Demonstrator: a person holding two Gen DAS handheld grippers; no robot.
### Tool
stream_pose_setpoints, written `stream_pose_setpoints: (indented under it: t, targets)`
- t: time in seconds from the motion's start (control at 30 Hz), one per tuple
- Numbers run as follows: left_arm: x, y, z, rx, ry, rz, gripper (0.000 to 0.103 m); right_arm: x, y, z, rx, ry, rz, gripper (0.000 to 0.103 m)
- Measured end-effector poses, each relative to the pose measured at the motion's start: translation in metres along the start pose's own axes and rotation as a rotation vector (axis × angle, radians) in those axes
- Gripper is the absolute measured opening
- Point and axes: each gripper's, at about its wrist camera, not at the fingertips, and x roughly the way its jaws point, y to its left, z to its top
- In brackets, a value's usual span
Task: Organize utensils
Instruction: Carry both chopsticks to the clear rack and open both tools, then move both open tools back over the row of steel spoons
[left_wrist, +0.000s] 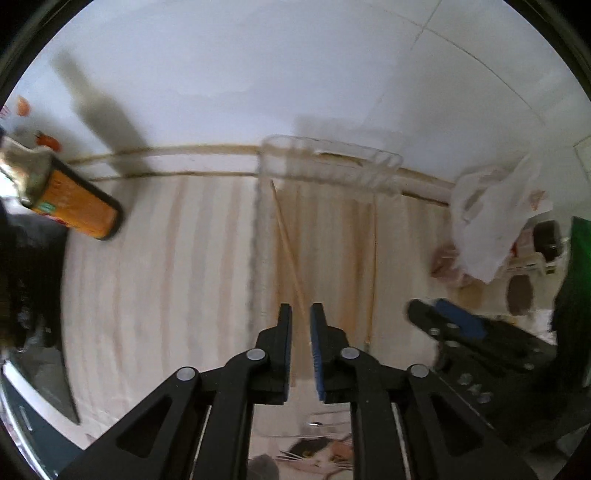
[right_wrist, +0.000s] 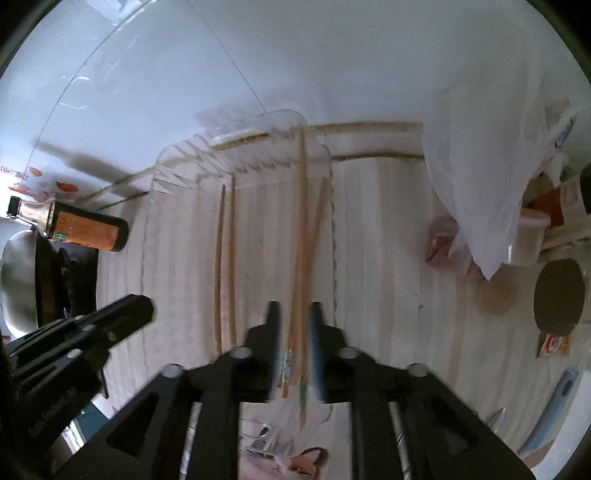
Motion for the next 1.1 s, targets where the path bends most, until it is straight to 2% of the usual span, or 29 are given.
stream_pose_setpoints:
  t: [0.03,0.07,0.13,0.17,0.23,0.27,0.3,0.33,0.5,0.63,0.73,0.87,0.9,0.93,1.0,1.03,1.1]
  targets:
    - [-0.006,0.001,-0.004,0.008,-0.03,0.034,0.021,-0.002,-0.002,-0.002,0.006,-0.008,-0.004,0.037]
    - [-0.011,0.002,-0.008,0.01,-0.054,0.063,0.028,-0.005,-0.003,-0.004,0.011,-0.02,-0.008,0.038]
    - [-0.024,0.004,-0.014,0.009,-0.12,0.105,0.06,-0.014,-0.006,-0.009,0.012,-0.048,-0.026,0.038]
    - [-0.029,0.006,-0.018,0.007,-0.153,0.124,0.065,-0.02,-0.008,-0.013,0.011,-0.066,-0.039,0.038]
    - [-0.042,0.008,-0.028,0.005,-0.232,0.172,0.083,-0.031,-0.012,-0.021,0.01,-0.103,-0.063,0.044]
    - [-0.047,0.008,-0.033,0.004,-0.267,0.182,0.088,-0.037,-0.014,-0.026,0.009,-0.124,-0.079,0.046]
    - [-0.051,0.009,-0.036,0.006,-0.29,0.185,0.098,-0.044,-0.016,-0.032,0.008,-0.147,-0.094,0.05]
    - [-0.053,0.009,-0.038,0.007,-0.303,0.186,0.103,-0.05,-0.02,-0.039,0.013,-0.168,-0.102,0.053]
    - [-0.057,-0.006,-0.061,0.036,-0.33,0.23,0.103,-0.076,-0.047,-0.069,0.069,-0.248,-0.103,0.074]
    - [-0.051,-0.023,-0.088,0.041,-0.312,0.21,0.103,-0.09,-0.076,-0.097,0.119,-0.3,-0.103,0.076]
    - [-0.038,-0.039,-0.114,0.043,-0.261,0.194,0.103,-0.096,-0.105,-0.122,0.16,-0.305,-0.122,0.076]
    - [0.004,-0.066,-0.153,0.054,-0.11,0.111,0.102,-0.099,-0.145,-0.159,0.23,-0.297,-0.137,0.076]
    - [0.016,-0.073,-0.159,0.056,-0.068,0.084,0.098,-0.098,-0.16,-0.174,0.257,-0.292,-0.141,0.07]
    - [0.029,-0.079,-0.165,0.055,-0.025,0.058,0.088,-0.098,-0.168,-0.183,0.273,-0.291,-0.14,0.059]
    - [0.055,-0.095,-0.174,0.062,0.053,0.019,0.077,-0.089,-0.197,-0.208,0.327,-0.257,-0.13,0.049]
    - [0.068,-0.103,-0.177,0.069,0.091,0.008,0.065,-0.084,-0.209,-0.216,0.353,-0.236,-0.122,0.046]
    - [0.085,-0.117,-0.182,0.083,0.138,-0.001,0.054,-0.073,-0.228,-0.231,0.383,-0.203,-0.117,0.044]
